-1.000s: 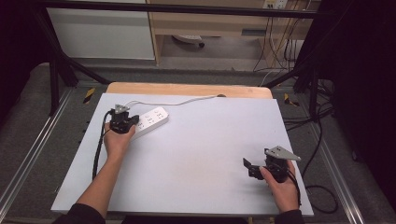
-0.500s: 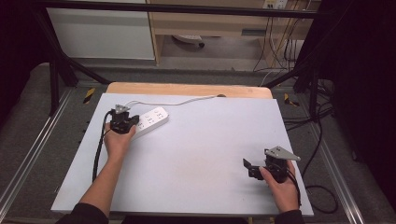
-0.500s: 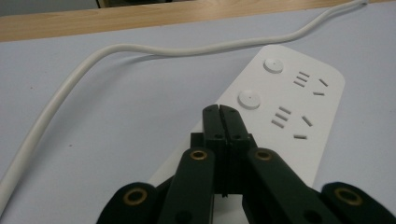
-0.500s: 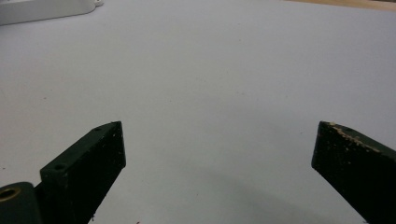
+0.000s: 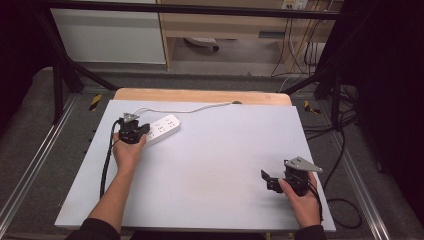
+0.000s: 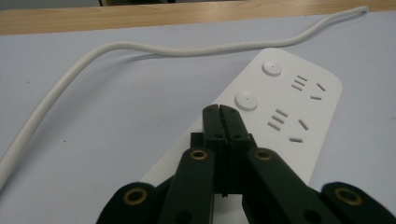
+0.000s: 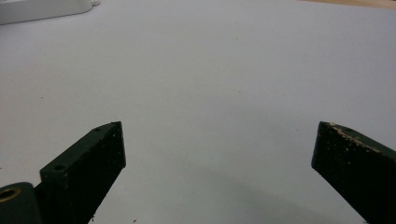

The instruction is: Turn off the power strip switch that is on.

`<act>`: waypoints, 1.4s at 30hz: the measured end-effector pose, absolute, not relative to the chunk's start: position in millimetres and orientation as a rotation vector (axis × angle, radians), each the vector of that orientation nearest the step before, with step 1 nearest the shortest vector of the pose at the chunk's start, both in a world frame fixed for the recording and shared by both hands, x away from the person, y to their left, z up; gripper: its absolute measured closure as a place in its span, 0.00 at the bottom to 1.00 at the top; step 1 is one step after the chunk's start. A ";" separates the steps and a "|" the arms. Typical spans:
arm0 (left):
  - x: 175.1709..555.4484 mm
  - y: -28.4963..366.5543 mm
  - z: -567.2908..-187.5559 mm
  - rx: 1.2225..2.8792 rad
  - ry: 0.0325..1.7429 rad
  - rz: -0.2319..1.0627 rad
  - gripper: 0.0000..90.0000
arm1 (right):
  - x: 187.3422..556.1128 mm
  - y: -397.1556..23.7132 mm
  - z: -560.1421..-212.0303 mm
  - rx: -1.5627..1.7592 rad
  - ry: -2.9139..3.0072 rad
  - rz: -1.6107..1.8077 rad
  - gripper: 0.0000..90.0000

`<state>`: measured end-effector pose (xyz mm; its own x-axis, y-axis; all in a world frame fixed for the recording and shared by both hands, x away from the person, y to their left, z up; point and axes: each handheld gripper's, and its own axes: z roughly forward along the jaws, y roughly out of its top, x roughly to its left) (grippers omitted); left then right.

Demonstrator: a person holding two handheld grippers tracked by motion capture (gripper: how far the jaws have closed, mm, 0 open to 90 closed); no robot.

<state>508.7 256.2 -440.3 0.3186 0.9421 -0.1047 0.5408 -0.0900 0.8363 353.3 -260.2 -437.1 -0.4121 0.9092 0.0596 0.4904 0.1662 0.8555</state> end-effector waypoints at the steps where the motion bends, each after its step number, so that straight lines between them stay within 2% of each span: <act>1: 508.7 256.2 -440.3 1.752 1.335 0.606 1.00 | 353.3 -260.2 -437.2 1.320 1.976 1.165 0.04; 21: 506.4 264.0 -442.5 1.695 1.374 0.566 1.00 | 353.2 -261.4 -437.6 1.325 1.976 1.156 0.04; 42: 507.2 260.5 -438.9 1.761 1.354 0.600 1.00 | 354.5 -262.0 -437.3 1.329 1.973 1.159 0.04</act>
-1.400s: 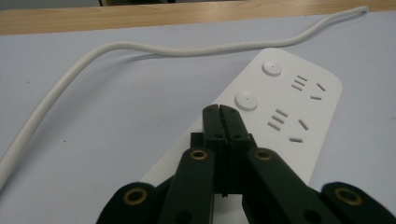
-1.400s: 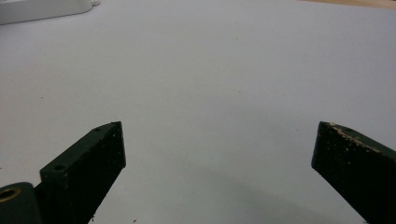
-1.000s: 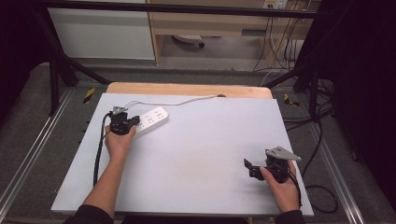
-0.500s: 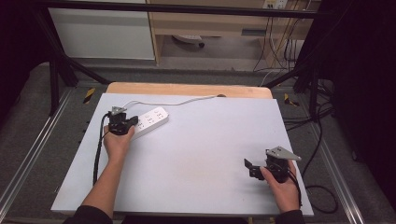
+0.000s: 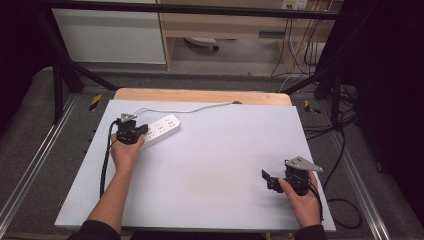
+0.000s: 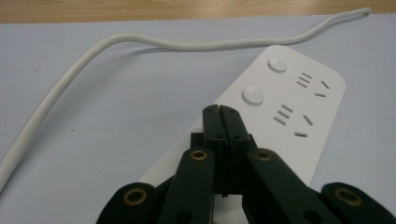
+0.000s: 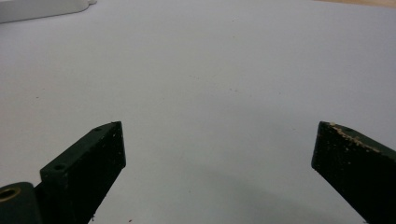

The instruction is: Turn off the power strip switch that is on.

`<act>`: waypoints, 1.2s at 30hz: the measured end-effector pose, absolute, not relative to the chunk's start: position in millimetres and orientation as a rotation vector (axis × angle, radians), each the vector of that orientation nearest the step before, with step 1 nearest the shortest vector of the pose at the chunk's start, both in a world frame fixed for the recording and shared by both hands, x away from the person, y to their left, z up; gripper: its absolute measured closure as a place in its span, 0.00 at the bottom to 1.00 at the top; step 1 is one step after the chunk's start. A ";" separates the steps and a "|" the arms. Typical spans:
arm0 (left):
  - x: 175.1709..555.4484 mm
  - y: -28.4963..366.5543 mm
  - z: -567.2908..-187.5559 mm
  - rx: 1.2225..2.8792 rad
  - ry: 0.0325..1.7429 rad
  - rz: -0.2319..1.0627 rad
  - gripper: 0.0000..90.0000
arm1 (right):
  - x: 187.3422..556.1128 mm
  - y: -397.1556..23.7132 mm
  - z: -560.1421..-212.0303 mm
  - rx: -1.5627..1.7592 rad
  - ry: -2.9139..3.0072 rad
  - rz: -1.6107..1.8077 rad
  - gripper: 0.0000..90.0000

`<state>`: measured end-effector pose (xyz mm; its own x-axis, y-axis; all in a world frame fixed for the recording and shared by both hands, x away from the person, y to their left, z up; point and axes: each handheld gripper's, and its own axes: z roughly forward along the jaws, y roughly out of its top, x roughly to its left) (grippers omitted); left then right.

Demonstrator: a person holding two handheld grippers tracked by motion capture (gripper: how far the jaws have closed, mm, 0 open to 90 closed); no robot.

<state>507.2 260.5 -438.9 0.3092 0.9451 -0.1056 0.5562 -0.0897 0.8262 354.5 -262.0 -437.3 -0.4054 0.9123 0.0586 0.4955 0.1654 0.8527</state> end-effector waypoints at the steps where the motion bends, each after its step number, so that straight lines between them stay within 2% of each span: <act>1: 507.2 260.5 -438.9 1.761 1.354 0.600 1.00 | 354.5 -262.1 -437.3 1.329 1.973 1.158 0.04; 32: 504.6 259.8 -439.7 1.782 1.322 0.648 1.00 | 354.6 -262.5 -437.4 1.335 1.975 1.160 0.04; 36: 502.3 263.7 -440.3 1.746 1.327 0.651 1.00 | 354.9 -262.6 -437.7 1.335 1.975 1.158 0.04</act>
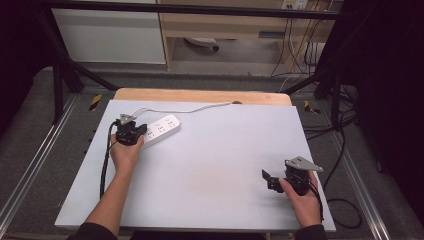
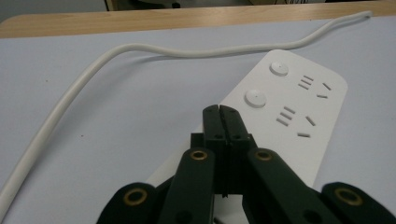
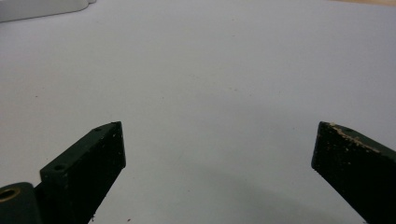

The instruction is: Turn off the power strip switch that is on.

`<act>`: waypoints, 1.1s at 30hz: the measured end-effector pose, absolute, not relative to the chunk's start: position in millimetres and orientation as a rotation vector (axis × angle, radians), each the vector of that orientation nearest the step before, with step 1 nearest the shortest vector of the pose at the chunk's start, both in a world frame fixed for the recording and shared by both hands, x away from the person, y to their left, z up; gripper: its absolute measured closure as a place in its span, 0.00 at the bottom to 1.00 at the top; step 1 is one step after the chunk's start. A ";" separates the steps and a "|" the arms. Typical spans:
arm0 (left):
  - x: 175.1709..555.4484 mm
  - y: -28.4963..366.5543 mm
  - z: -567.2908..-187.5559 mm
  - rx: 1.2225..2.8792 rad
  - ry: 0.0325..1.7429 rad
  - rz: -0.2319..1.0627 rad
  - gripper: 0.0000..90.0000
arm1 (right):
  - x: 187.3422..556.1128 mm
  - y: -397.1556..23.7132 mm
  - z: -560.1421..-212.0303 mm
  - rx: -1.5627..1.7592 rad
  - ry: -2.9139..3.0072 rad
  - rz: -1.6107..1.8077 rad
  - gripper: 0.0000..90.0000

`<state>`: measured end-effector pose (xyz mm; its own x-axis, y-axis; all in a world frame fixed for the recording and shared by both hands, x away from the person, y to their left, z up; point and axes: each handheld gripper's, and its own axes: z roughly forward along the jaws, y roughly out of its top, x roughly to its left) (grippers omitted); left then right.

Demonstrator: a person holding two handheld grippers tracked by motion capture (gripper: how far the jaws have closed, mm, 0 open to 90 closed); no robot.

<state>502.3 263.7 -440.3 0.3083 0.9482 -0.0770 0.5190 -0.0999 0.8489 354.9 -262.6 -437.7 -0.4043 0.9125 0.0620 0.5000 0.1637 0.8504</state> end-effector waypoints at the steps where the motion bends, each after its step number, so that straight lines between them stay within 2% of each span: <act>1: 502.3 264.7 -440.5 1.742 1.329 0.653 1.00 | 355.0 -262.6 -437.7 1.334 1.975 1.157 0.04; 33: 503.2 264.1 -437.2 1.689 1.311 0.642 1.00 | 355.3 -264.3 -437.2 1.330 1.971 1.165 0.04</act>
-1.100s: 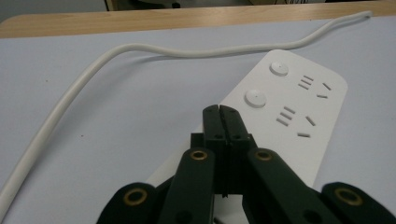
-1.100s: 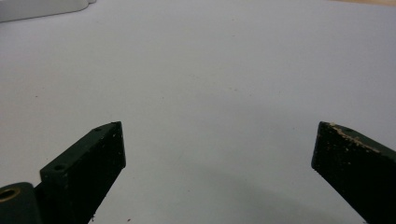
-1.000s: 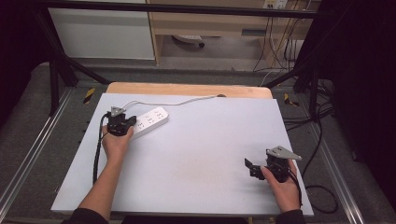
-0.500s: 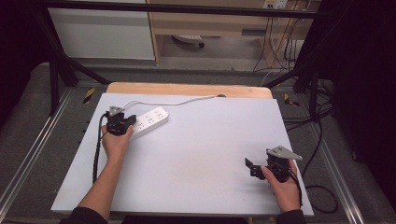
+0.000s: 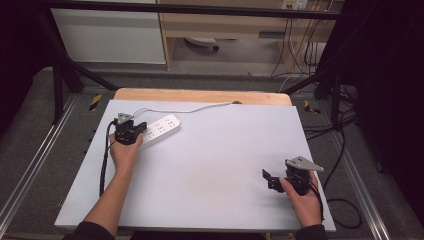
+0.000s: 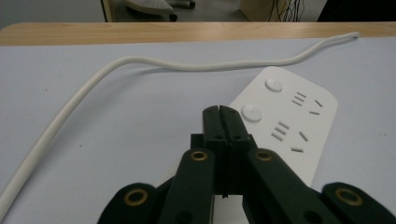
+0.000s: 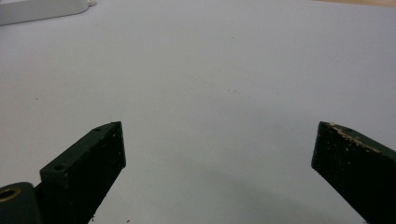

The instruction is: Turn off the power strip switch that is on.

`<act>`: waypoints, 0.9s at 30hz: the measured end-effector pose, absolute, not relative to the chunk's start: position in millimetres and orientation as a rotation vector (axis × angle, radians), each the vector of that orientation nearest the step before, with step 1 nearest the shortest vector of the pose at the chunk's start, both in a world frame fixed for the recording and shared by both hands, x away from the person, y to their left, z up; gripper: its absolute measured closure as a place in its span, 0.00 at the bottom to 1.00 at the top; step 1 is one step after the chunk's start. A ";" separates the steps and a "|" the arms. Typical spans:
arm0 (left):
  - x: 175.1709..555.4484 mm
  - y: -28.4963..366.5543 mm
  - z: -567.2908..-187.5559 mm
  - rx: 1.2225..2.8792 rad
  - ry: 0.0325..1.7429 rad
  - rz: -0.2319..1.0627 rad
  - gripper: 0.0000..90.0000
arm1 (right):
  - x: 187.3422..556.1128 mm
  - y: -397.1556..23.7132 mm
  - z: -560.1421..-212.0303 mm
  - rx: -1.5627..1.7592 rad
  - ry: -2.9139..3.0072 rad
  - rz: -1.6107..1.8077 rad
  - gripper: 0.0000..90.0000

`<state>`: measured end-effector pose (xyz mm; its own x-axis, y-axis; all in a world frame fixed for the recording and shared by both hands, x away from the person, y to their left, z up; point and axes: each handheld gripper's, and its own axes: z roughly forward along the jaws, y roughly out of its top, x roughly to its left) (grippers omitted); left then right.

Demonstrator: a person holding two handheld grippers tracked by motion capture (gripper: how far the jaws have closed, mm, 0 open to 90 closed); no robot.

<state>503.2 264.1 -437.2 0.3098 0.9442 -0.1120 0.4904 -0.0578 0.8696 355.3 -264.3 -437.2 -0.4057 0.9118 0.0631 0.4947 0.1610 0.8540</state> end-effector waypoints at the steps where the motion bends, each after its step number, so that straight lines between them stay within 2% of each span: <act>1: 502.9 263.2 -436.9 1.694 1.303 0.651 1.00 | 355.3 -264.3 -437.2 1.330 1.970 1.165 0.04; 11: 501.9 260.6 -434.2 1.685 1.276 0.652 1.00 | 355.2 -264.5 -437.4 1.332 1.972 1.164 0.04; 13: 502.0 259.8 -434.2 1.683 1.273 0.655 0.95 | 355.3 -264.6 -437.3 1.332 1.971 1.165 0.04; 20: 501.6 257.3 -433.6 1.684 1.259 0.650 0.93 | 355.4 -264.8 -437.5 1.335 1.971 1.165 0.04; 27: 500.9 253.9 -432.8 1.676 1.237 0.642 0.82 | 355.1 -265.6 -437.4 1.341 1.967 1.168 0.04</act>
